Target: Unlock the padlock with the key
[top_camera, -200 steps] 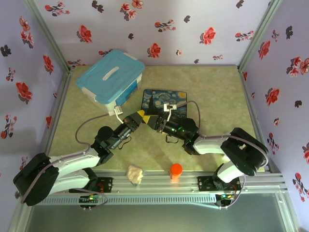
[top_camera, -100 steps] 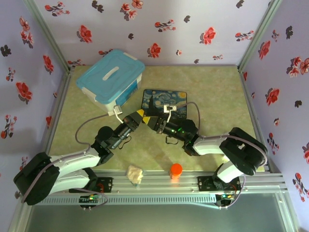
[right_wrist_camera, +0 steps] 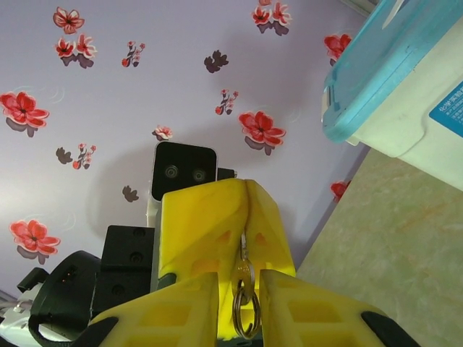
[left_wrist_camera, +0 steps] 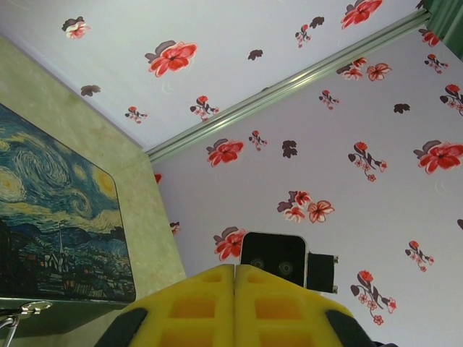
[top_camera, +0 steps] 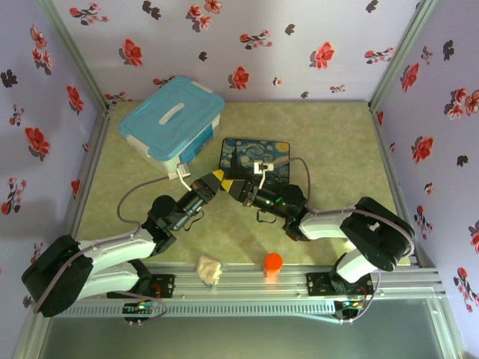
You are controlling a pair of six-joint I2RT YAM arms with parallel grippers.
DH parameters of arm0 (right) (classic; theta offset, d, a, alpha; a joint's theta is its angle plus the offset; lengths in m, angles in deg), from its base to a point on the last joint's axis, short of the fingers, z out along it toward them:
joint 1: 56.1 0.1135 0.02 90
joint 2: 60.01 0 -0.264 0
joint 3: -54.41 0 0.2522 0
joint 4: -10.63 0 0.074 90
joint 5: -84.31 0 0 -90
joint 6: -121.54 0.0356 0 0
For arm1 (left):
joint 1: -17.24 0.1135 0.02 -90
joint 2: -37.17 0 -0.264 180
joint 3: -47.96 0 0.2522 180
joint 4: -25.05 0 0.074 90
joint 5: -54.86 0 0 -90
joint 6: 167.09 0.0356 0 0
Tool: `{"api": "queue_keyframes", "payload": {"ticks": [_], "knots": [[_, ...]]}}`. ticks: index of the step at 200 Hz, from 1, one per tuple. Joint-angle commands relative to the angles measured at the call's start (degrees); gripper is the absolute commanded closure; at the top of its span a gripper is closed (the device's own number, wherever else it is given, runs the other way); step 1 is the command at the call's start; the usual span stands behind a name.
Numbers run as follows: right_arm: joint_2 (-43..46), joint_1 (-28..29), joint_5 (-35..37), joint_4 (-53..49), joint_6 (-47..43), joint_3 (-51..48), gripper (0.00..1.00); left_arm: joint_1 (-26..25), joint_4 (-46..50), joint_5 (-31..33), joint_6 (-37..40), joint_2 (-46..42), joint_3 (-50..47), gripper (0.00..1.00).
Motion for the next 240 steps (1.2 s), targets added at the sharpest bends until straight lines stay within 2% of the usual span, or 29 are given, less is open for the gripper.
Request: {"api": "queue_keyframes", "payload": {"ticks": [1, 29, 50, 70, 97, 127, 152, 163, 180, 195, 217, 240], "knots": [[-0.02, -0.35, 0.32, 2.53, -0.8, 1.84, 0.79, -0.4, -2.7, -0.64, -0.64, 0.31, -0.16, 1.0], [-0.62, -0.31, -0.36, 2.57, -0.64, 2.4, 0.82, -0.4, -3.18, -0.32, -1.11, 0.48, -2.22, 1.0], [-0.87, -0.28, -0.74, 2.57, -0.4, 2.31, 0.9, -0.4, -3.49, 0.38, -1.32, 0.36, -2.68, 1.0], [-0.55, -0.21, -0.67, 2.57, -0.35, 1.82, 0.93, -0.4, -3.52, 1.36, -0.98, -0.02, -2.81, 1.0], [-0.84, -0.01, -0.8, 2.57, -0.02, 1.52, 0.92, -0.4, -3.59, 2.03, -0.92, 0.38, -2.55, 1.0], [-0.9, 0.63, -0.99, 2.57, -0.81, 1.55, 1.0, -0.4, -4.02, 2.03, -1.36, 1.1, -2.49, 1.0], [-0.25, 0.6, -0.43, 2.57, -1.41, 0.51, 1.0, -0.31, -4.07, 2.87, -1.18, 0.81, -3.3, 1.0], [0.05, 0.26, -0.28, 2.57, -1.28, -0.41, 1.0, -0.31, -3.92, 3.63, -0.87, 0.3, -3.89, 0.84], [0.59, -0.37, 0.08, 2.35, -1.03, -2.15, 1.0, -0.11, -2.57, 4.81, -0.6, -0.89, -4.46, 0.52], [1.5, -1.05, 0.24, 1.31, -1.04, -3.97, 1.0, 0.21, -0.64, 5.41, -0.23, -2.27, -4.76, 0.35], [4.17, -1.97, 0.32, -4.61, -2.28, -5.53, 1.0, 0.52, 6.8, 5.94, 0.5, -4.95, -3.99, 0.27], [9.68, -2.63, 0.67, -21.12, -6.81, -4.9, 1.0, 0.48, 22.21, 5.73, 4.82, -8.21, 0.91, 0.25]]}}
